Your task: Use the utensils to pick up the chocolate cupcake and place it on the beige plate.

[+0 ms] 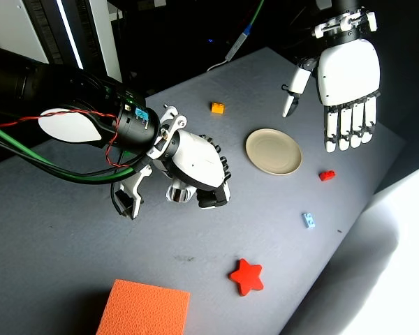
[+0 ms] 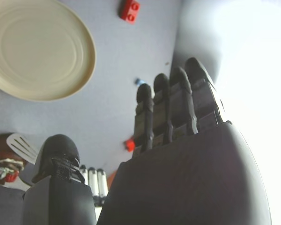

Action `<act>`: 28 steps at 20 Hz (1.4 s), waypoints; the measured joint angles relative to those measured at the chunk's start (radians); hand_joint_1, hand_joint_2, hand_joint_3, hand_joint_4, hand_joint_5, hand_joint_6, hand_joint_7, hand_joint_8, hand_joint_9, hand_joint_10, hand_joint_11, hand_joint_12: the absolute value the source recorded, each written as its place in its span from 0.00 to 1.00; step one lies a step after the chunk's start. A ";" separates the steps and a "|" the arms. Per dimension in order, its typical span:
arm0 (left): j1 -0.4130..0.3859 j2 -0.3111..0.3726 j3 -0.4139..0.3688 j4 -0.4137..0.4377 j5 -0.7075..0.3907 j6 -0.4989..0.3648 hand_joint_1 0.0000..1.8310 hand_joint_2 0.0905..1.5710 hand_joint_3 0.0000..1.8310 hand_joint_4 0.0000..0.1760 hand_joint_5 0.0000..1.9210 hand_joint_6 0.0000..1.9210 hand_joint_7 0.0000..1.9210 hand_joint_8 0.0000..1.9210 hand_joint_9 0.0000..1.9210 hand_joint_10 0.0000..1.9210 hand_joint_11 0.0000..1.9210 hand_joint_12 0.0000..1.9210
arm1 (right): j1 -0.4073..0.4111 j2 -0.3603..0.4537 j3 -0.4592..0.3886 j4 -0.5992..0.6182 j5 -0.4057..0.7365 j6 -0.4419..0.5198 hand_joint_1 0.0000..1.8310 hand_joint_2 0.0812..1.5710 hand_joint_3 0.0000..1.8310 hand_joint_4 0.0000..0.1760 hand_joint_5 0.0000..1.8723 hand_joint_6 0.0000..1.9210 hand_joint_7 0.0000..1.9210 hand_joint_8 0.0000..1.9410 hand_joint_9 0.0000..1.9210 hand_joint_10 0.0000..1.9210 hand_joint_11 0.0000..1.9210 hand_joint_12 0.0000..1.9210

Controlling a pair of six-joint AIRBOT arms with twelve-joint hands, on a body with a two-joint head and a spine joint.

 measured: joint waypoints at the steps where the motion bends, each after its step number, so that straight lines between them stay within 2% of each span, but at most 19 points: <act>1: 0.000 0.000 -0.002 0.001 0.000 0.000 0.11 0.69 0.00 0.00 0.10 0.00 0.08 0.00 0.06 0.00 0.00 0.12 | 0.000 0.000 0.000 0.000 0.000 -0.001 0.46 0.69 0.00 0.00 0.34 0.54 0.33 0.74 0.33 0.89 0.32 1.00; 3: 0.000 0.000 -0.005 -0.002 0.000 0.000 0.12 0.69 0.00 0.00 0.11 0.00 0.10 0.00 0.07 0.00 0.00 0.18 | -0.001 0.000 0.000 0.000 0.001 -0.002 0.44 0.70 0.00 0.00 0.34 0.53 0.33 0.73 0.33 0.89 0.31 1.00; 7: 0.000 -0.001 -0.003 0.000 0.000 0.000 0.13 0.68 0.00 0.00 0.11 0.00 0.10 0.00 0.08 0.00 0.00 0.18 | -0.003 0.000 0.000 0.000 0.005 -0.005 0.42 0.71 0.00 0.00 0.32 0.53 0.34 0.67 0.35 0.84 0.33 0.98; 9: 0.000 -0.001 -0.003 0.000 0.000 0.000 0.13 0.68 0.00 0.00 0.11 0.00 0.10 0.00 0.07 0.00 0.00 0.18 | -0.004 0.000 0.000 0.000 0.004 -0.005 0.47 0.69 0.00 0.00 0.33 0.54 0.32 0.75 0.32 0.89 0.32 1.00; 11: 0.000 -0.001 -0.003 0.000 0.000 0.000 0.10 0.69 0.00 0.00 0.10 0.00 0.10 0.00 0.08 0.00 0.00 0.19 | -0.004 0.000 0.000 0.000 0.005 -0.009 0.47 0.69 0.00 0.00 0.32 0.54 0.30 0.78 0.31 0.91 0.32 1.00; 14: 0.000 -0.001 -0.003 0.000 0.000 0.000 0.11 0.69 0.00 0.00 0.10 0.00 0.09 0.00 0.07 0.00 0.00 0.16 | -0.004 0.000 0.000 0.000 0.005 -0.014 0.49 0.69 0.00 0.00 0.33 0.53 0.31 0.74 0.31 0.89 0.30 1.00; 15: 0.000 -0.001 -0.003 0.000 0.000 0.000 0.11 0.69 0.00 0.00 0.10 0.00 0.09 0.00 0.07 0.00 0.00 0.16 | -0.004 0.000 0.000 0.000 0.005 -0.014 0.57 0.74 0.00 0.00 0.40 0.64 0.31 0.72 0.32 0.87 0.33 0.99; 16: 0.000 -0.001 -0.003 0.000 0.000 0.000 0.10 0.69 0.00 0.00 0.09 0.00 0.09 0.00 0.07 0.00 0.00 0.16 | -0.004 0.000 0.000 0.001 0.007 -0.015 0.59 0.77 0.00 0.00 0.40 0.69 0.32 0.69 0.33 0.84 0.35 0.97; 17: 0.000 -0.001 -0.003 0.000 0.000 0.000 0.10 0.69 0.00 0.00 0.09 0.00 0.09 0.00 0.07 0.00 0.00 0.16 | -0.004 0.000 0.000 0.000 0.008 -0.018 0.59 0.77 0.00 0.00 0.40 0.69 0.32 0.69 0.33 0.84 0.35 0.97; 18: 0.000 -0.001 -0.003 0.000 0.000 0.000 0.09 0.70 0.00 0.00 0.10 0.00 0.09 0.00 0.07 0.00 0.00 0.18 | -0.004 0.000 0.000 0.000 0.009 -0.019 0.66 0.78 0.00 0.00 0.39 0.60 0.40 0.80 0.35 0.83 0.37 0.94; 21: 0.000 -0.001 -0.003 0.000 0.000 0.000 0.09 0.70 0.00 0.00 0.09 0.00 0.08 0.00 0.07 0.00 0.00 0.18 | -0.004 0.000 0.000 0.001 0.010 -0.019 0.66 0.77 0.00 0.00 0.40 0.58 0.41 0.79 0.36 0.81 0.40 0.94; 22: 0.000 -0.001 -0.003 0.000 0.000 0.000 0.09 0.70 0.00 0.00 0.08 0.00 0.09 0.00 0.07 0.00 0.00 0.20 | -0.004 0.000 0.000 0.001 0.010 -0.019 0.66 0.77 0.00 0.00 0.40 0.60 0.43 0.75 0.38 0.77 0.42 0.91; 23: 0.000 -0.001 -0.003 0.000 0.000 0.000 0.09 0.70 0.00 0.00 0.08 0.00 0.09 0.00 0.07 0.00 0.00 0.20 | -0.004 0.000 0.000 0.001 0.010 -0.019 0.66 0.77 0.00 0.00 0.40 0.60 0.43 0.75 0.38 0.77 0.42 0.91; 24: 0.000 -0.001 -0.003 0.000 0.000 0.000 0.10 0.69 0.00 0.00 0.09 0.00 0.09 0.00 0.08 0.00 0.00 0.20 | -0.004 0.000 0.000 0.001 0.010 -0.019 0.72 0.76 0.00 0.00 0.39 0.58 0.41 0.71 0.41 0.82 0.41 0.90; 28: 0.000 -0.001 -0.006 0.000 0.000 0.000 0.10 0.69 0.00 0.00 0.08 0.00 0.08 0.00 0.07 0.00 0.00 0.17 | -0.004 0.000 0.000 0.005 0.010 -0.020 0.74 0.75 0.00 0.00 0.41 0.55 0.43 0.66 0.43 0.81 0.42 0.90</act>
